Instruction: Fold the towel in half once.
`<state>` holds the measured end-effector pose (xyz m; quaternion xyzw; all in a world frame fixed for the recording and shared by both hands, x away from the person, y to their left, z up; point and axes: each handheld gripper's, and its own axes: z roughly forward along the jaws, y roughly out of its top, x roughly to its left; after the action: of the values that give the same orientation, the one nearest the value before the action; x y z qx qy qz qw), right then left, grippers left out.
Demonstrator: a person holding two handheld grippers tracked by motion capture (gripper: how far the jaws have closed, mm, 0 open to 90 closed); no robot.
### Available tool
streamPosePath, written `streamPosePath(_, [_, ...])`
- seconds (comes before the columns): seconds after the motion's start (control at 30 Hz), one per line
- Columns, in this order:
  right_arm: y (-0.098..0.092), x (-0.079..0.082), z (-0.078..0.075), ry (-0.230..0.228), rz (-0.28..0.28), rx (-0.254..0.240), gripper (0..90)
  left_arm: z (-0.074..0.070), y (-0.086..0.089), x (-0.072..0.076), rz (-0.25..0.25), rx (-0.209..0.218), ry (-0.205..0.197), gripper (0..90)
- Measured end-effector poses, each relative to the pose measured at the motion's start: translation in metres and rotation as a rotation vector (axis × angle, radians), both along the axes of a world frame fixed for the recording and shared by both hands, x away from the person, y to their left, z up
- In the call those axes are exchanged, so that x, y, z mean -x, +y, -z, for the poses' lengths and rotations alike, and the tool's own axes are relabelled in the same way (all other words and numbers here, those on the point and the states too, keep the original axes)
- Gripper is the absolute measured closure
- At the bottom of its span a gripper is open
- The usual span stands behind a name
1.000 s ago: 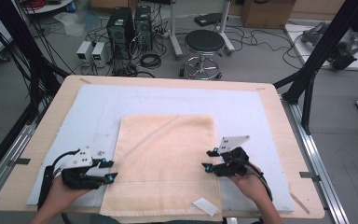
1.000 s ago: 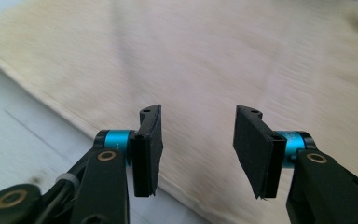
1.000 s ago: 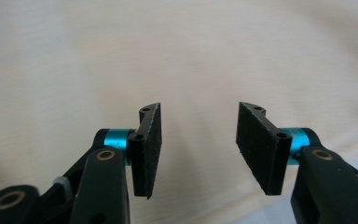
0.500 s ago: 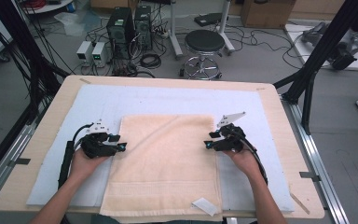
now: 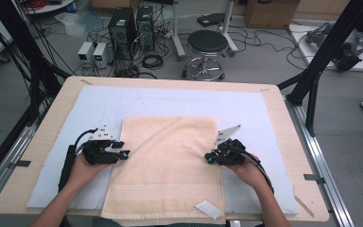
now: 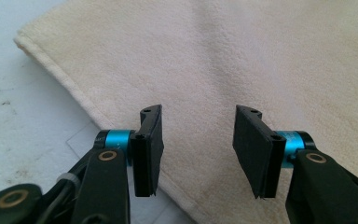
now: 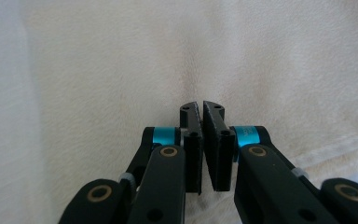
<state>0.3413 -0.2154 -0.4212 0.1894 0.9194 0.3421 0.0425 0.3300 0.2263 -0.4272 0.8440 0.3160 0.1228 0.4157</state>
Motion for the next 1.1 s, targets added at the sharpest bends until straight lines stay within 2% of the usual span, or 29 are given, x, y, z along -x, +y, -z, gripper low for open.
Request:
streamPosePath(0.1, [-0.006, 0.007, -0.006, -0.005, -0.008, -0.044, 81.2, 0.000, 0.002, -0.001, -0.012, 0.007, -0.002, 52.5])
streamPosePath(0.17, [-0.008, 0.007, -0.008, 0.006, -0.010, -0.053, 72.1, 0.001, 0.003, -0.004, -0.025, 0.007, -0.006, 52.3])
streamPosePath(0.2, [-0.009, 0.006, -0.009, -0.006, 0.016, -0.050, 65.2, 0.001, 0.003, -0.005, -0.038, 0.007, -0.009, 52.2])
streamPosePath(0.23, [-0.011, 0.004, -0.011, -0.023, 0.045, -0.056, 63.8, 0.002, 0.003, -0.007, -0.057, 0.009, -0.012, 52.2])
streamPosePath(0.3, [-0.015, -0.006, -0.013, -0.060, 0.106, -0.061, 59.5, 0.002, 0.004, -0.013, -0.090, 0.018, -0.009, 52.2])
streamPosePath(0.37, [-0.019, -0.019, -0.015, -0.087, 0.179, -0.067, 55.9, 0.001, 0.005, -0.021, -0.127, 0.032, -0.027, 52.8])
streamPosePath(0.43, [-0.021, -0.034, -0.017, -0.120, 0.240, -0.053, 51.7, -0.001, 0.006, -0.032, -0.166, 0.026, -0.031, 53.1])
streamPosePath(0.57, [-0.020, -0.064, -0.015, -0.109, 0.320, -0.075, 44.3, -0.001, 0.002, -0.055, -0.230, 0.019, -0.022, 50.8])
streamPosePath(0.63, [-0.015, -0.075, -0.010, -0.101, 0.329, -0.073, 42.9, 0.002, 0.000, -0.064, -0.245, 0.024, -0.008, 48.8])
streamPosePath(0.7, [-0.011, -0.083, -0.004, -0.093, 0.331, -0.058, 42.3, 0.007, -0.002, -0.072, -0.253, 0.003, 0.032, 45.3])
streamPosePath(0.73, [-0.009, -0.086, 0.000, -0.084, 0.330, -0.052, 42.2, 0.009, -0.003, -0.074, -0.253, -0.010, 0.049, 43.1])
streamPosePath(0.8, [-0.007, -0.090, 0.009, -0.061, 0.332, -0.022, 42.2, 0.014, -0.005, -0.076, -0.254, -0.009, 0.063, 44.0])
streamPosePath(0.83, [-0.008, -0.092, 0.013, -0.039, 0.336, -0.021, 41.9, 0.014, -0.006, -0.076, -0.258, -0.011, 0.056, 43.9])
streamPosePath(0.9, [-0.009, -0.093, 0.015, -0.036, 0.339, -0.040, 46.0, 0.014, -0.007, -0.076, -0.248, -0.021, 0.045, 48.2])
streamPosePath(0.97, [-0.008, -0.093, 0.015, -0.023, 0.334, -0.050, 56.9, 0.015, -0.009, -0.076, -0.243, 0.021, 0.059, 62.4])
streamPosePath(1.0, [-0.009, -0.094, 0.015, -0.009, 0.322, -0.068, 67.9, 0.016, -0.010, -0.077, -0.242, 0.033, 0.064, 73.3])
streamPosePath(1.07, [-0.008, -0.096, 0.015, 0.029, 0.317, -0.093, 79.3, 0.017, -0.011, -0.079, -0.244, 0.051, 0.067, 81.4])
streamPosePath(1.1, [-0.007, -0.097, 0.015, 0.035, 0.318, -0.093, 81.2, 0.017, -0.011, -0.080, -0.253, 0.058, 0.075, 82.6])
